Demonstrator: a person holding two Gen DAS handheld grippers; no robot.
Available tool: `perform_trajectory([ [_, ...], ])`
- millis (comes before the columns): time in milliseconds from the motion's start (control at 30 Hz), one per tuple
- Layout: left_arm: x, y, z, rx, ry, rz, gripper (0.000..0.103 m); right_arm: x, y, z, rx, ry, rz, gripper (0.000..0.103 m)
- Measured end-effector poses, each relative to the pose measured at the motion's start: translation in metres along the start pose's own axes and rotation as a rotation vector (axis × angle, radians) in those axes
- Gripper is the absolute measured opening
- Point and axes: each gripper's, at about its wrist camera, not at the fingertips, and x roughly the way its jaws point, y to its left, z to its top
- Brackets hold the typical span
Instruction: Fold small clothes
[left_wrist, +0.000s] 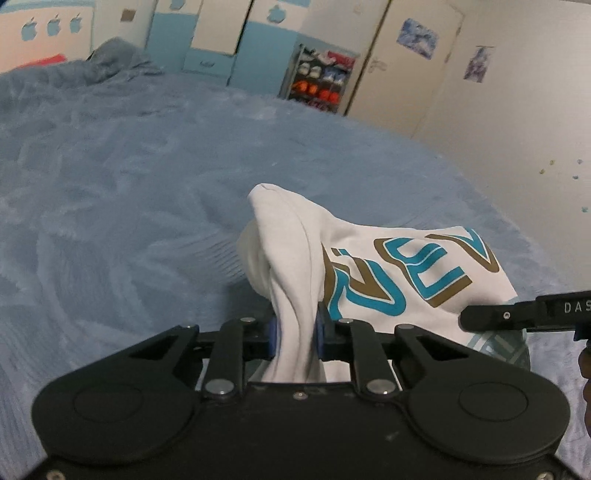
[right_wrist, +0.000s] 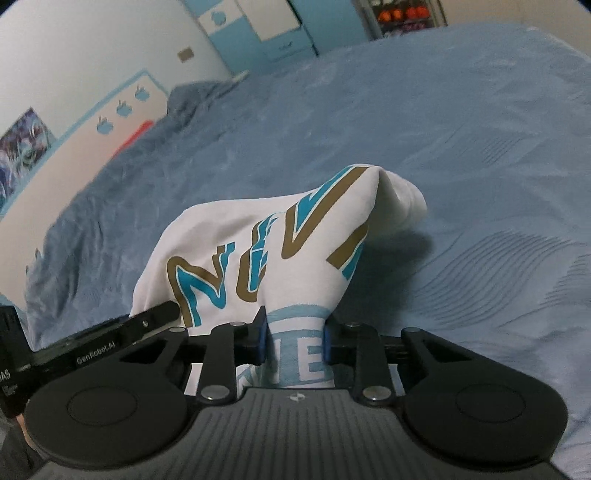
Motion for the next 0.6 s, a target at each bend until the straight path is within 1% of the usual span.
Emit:
perform_trajectory([
  [100, -0.004, -0.032, 0.003, 0.071, -0.027, -0.009, 0.016, -0.023, -0.011, 0.004, -0.003, -0.033, -0.012, 0.03],
  [167, -0.003, -0.052, 0.004, 0.095, -0.03, -0.027, 0.016, -0.036, -0.021, 0.005, 0.005, -0.05, -0.025, 0.03],
  [367, 0.006, -0.107, 0.014, 0.118, -0.021, -0.083, 0.016, -0.076, -0.058, 0.009, 0.037, -0.088, -0.072, 0.03],
  [433, 0.008, -0.127, 0.018, 0.126, -0.03, -0.102, 0.016, -0.087, -0.063, 0.014, 0.032, -0.109, -0.089, 0.03],
  [500, 0.012, -0.147, 0.025, 0.124, -0.049, -0.127, 0.016, -0.099, -0.068, 0.024, 0.022, -0.144, -0.102, 0.03],
  [600, 0.021, -0.167, 0.036, 0.121, -0.071, -0.159, 0.016, -0.115, -0.079, 0.033, 0.044, -0.205, -0.112, 0.03],
])
